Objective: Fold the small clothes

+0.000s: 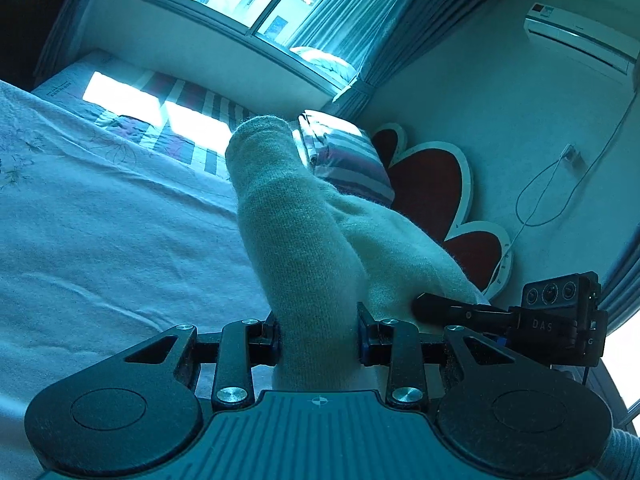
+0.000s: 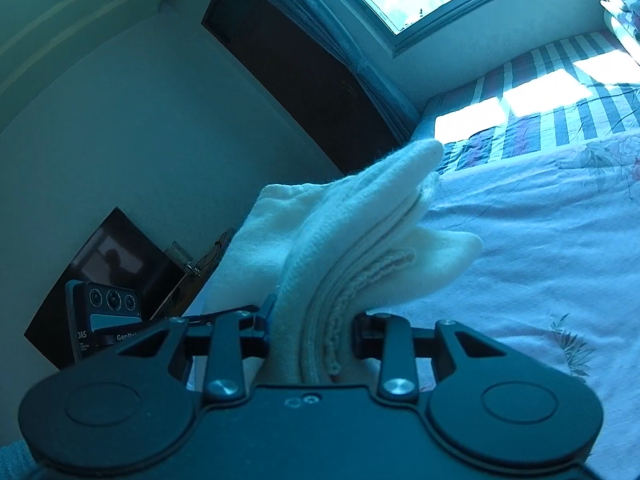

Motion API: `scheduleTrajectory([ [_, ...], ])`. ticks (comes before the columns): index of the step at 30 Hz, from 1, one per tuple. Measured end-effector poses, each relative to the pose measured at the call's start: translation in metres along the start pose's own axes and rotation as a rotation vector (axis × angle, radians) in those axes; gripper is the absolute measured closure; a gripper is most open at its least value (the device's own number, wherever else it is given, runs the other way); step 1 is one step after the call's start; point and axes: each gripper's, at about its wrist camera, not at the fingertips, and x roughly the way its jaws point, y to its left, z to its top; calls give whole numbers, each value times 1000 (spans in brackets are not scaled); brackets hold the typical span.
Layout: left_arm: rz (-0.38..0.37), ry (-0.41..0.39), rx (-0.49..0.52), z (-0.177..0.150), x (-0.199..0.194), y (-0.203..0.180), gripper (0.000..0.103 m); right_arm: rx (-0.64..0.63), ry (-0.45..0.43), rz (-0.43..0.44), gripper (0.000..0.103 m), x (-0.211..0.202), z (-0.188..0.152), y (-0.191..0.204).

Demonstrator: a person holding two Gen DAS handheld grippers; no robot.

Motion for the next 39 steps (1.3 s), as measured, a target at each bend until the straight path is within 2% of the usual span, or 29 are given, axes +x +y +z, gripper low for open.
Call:
scheduleTrajectory([
  [5,-24,41,-11,4,17,35,70,32,10,-48,70,17,-9,3],
  [13,-46,133,-91,-3,50,102,70,113,45,-99,70,57,-31,-13],
  [18,-22,194,-143,-13,82,130,67,163,77,-144,70,71,-41,-27],
  [20,-40,181,-178,-20,88,141,62,185,92,-169,70,76,-45,-36],
  [22,-61,166,-196,-25,87,144,61,221,105,-192,68,78,-52,-47],
  [24,-53,172,-189,-30,85,141,59,269,90,-168,69,72,-60,-56],
  [26,-46,189,-183,-31,81,137,54,276,84,-162,66,64,-63,-54],
  [28,-53,219,-172,-35,72,134,50,263,81,-185,49,54,-60,-45],
  [30,-67,244,-163,-40,65,134,50,233,61,-191,41,39,-60,-38],
  [32,-86,246,-191,-45,62,137,50,244,89,-179,41,33,-65,-39],
  [33,-91,245,-209,-45,63,138,51,245,108,-182,42,34,-67,-41],
  [34,-94,240,-239,-47,62,141,51,244,119,-193,48,37,-70,-45],
  [35,-103,240,-265,-47,64,142,57,256,115,-192,53,40,-70,-47],
  [36,-115,251,-292,-48,66,144,65,290,114,-181,68,41,-71,-49],
  [39,-147,282,-375,-45,65,149,68,516,114,-154,73,37,-73,-60],
])
